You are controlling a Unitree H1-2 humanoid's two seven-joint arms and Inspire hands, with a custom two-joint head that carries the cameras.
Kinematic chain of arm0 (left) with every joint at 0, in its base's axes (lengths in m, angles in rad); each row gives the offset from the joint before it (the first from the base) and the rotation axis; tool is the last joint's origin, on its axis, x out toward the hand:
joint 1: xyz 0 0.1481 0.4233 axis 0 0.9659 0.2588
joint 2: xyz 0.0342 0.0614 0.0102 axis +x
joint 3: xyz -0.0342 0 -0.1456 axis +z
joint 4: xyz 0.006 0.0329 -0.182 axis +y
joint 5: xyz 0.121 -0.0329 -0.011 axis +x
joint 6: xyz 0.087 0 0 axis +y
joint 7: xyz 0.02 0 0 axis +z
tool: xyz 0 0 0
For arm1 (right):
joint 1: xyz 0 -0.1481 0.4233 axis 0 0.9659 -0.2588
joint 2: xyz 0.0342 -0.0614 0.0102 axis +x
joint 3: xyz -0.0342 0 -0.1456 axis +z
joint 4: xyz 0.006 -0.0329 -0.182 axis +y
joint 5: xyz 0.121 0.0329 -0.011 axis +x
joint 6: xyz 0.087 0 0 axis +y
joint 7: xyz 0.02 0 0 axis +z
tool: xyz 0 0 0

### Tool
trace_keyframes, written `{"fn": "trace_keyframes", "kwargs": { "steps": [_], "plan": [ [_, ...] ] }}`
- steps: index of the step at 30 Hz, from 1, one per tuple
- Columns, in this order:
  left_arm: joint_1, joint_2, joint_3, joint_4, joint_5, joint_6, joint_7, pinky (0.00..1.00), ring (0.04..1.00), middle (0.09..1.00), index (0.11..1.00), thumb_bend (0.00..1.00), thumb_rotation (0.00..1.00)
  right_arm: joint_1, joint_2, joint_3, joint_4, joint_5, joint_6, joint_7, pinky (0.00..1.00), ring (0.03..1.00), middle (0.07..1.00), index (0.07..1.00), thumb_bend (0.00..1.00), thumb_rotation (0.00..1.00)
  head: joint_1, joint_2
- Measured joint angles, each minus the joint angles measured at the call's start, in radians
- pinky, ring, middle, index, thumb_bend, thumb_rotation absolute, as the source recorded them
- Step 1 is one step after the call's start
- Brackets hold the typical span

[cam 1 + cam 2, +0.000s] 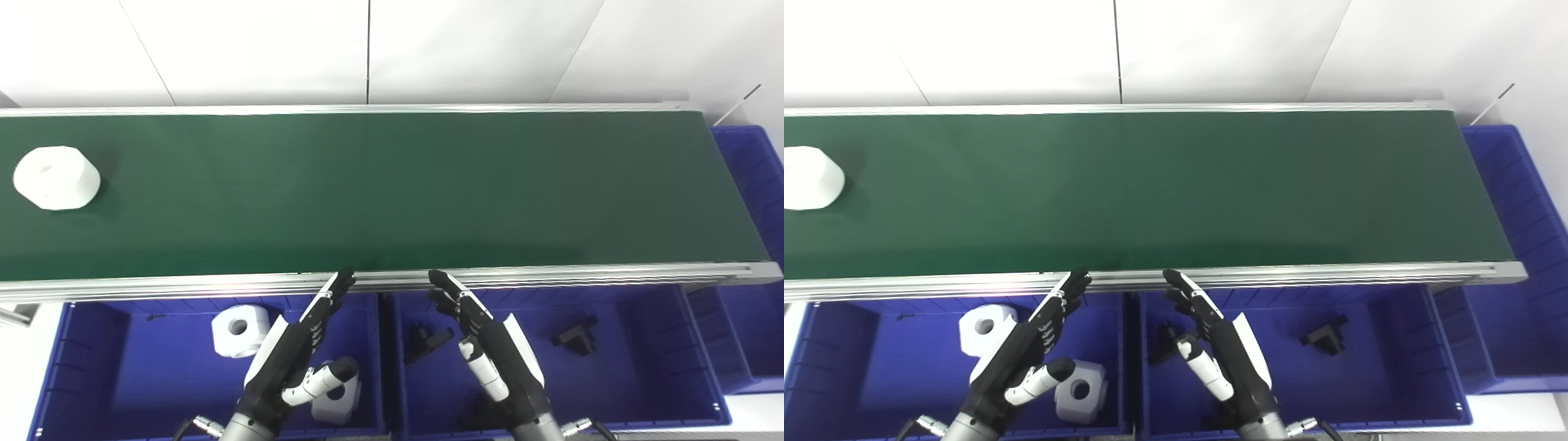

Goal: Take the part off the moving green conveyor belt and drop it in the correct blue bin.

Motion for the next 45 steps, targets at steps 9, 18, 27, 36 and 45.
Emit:
{"fn": "trace_keyframes", "kwargs": {
  "steps": [9,18,27,36,45],
  "plan": [
    [0.000,0.000,0.000,0.000,0.003,0.000,0.000,1.00,1.000,0.979,0.975,0.80,0.78,0.000,-0.001,0.000,0.000,-0.001,0.000,0.000,0.88,0.893,0.926,0.911,0.84,1.00,0.002,0.002],
    [0.000,-0.001,0.000,0.000,0.003,0.000,0.001,1.00,0.995,0.971,0.966,0.79,0.78,0.000,-0.001,0.000,0.000,-0.001,0.000,0.001,0.89,0.890,0.929,0.910,0.84,1.00,0.002,0.002],
    [0.000,-0.002,-0.002,0.001,0.003,0.000,0.006,1.00,1.000,0.979,0.976,0.82,0.78,-0.002,-0.003,0.000,0.000,-0.001,0.000,0.004,0.89,0.891,0.931,0.912,0.84,1.00,0.003,0.000],
    [-0.003,-0.003,-0.008,0.025,0.005,-0.002,0.008,1.00,1.000,0.977,0.975,0.81,0.78,-0.003,-0.008,-0.003,0.006,0.004,0.000,0.006,0.89,0.889,0.933,0.914,0.85,1.00,0.064,-0.031],
    [-0.005,-0.033,-0.034,0.084,0.032,-0.048,0.028,0.98,0.990,0.968,0.966,0.80,0.73,-0.006,-0.040,-0.027,0.076,0.037,-0.012,0.009,0.89,0.898,0.936,0.926,0.85,1.00,0.196,-0.109]
  ]
}}
